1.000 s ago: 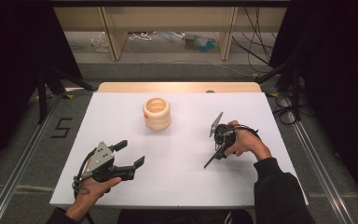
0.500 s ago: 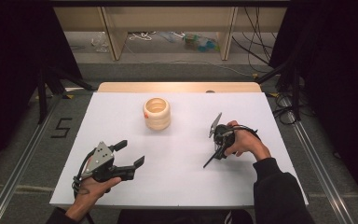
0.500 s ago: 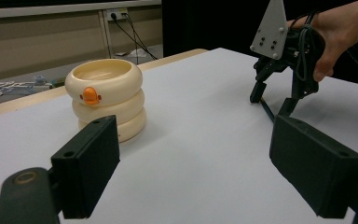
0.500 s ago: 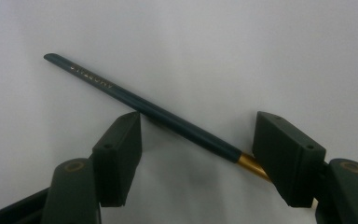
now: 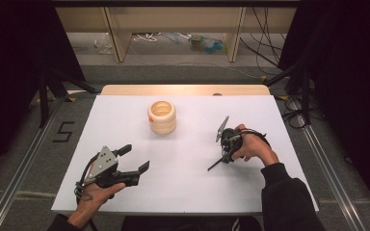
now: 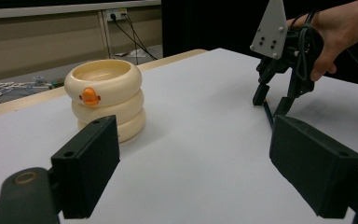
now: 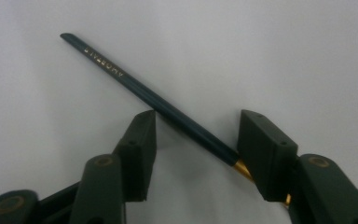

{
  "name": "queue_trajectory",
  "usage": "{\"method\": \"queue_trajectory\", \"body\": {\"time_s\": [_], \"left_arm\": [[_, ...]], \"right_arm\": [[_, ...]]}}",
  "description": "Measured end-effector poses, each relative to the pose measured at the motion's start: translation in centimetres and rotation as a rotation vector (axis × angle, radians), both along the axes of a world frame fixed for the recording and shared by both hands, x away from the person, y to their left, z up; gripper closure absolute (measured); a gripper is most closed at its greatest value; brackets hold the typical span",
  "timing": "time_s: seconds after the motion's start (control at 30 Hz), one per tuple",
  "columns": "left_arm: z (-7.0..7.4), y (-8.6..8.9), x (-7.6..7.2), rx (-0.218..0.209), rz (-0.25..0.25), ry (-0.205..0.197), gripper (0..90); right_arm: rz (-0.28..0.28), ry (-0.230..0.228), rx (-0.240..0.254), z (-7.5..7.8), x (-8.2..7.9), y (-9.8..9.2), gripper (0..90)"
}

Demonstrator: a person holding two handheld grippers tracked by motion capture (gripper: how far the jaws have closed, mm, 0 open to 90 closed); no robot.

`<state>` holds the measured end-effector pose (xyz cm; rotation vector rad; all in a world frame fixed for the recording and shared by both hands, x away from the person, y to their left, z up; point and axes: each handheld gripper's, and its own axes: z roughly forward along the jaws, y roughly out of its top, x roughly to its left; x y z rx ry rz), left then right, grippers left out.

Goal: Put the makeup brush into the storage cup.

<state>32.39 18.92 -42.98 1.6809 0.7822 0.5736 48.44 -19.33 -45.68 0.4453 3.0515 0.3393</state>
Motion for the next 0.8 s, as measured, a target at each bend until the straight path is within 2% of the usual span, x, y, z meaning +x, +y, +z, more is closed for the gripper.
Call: {"method": "queue_trajectory", "body": {"time_s": [0.07, 0.1, 0.2, 0.5, 0.8], "left_arm": [[0.02, 0.04, 0.01, 0.004, 0.0, -0.004, 15.6], [0.02, 0.04, 0.02, 0.005, 0.0, -0.004, 15.7], [0.0, -0.02, -0.01, -0.002, 0.001, 0.002, 15.6], [0.01, 0.0, -0.01, 0.0, 0.0, 0.001, 15.6], [0.03, 0.01, -0.01, -0.001, 0.0, -0.001, 15.7]], "right_arm": [[-0.001, 0.001, -0.001, 0.02, -0.01, 0.02, 52.4], [-0.002, 0.003, -0.007, 0.1, -0.03, 0.05, 57.7], [0.005, 0.012, -0.028, 0.25, -0.03, 0.17, 66.1], [0.017, 0.02, -0.039, 0.3, -0.11, 0.37, 74.7], [0.025, 0.027, -0.044, 0.29, -0.19, 0.5, 78.5]]}}
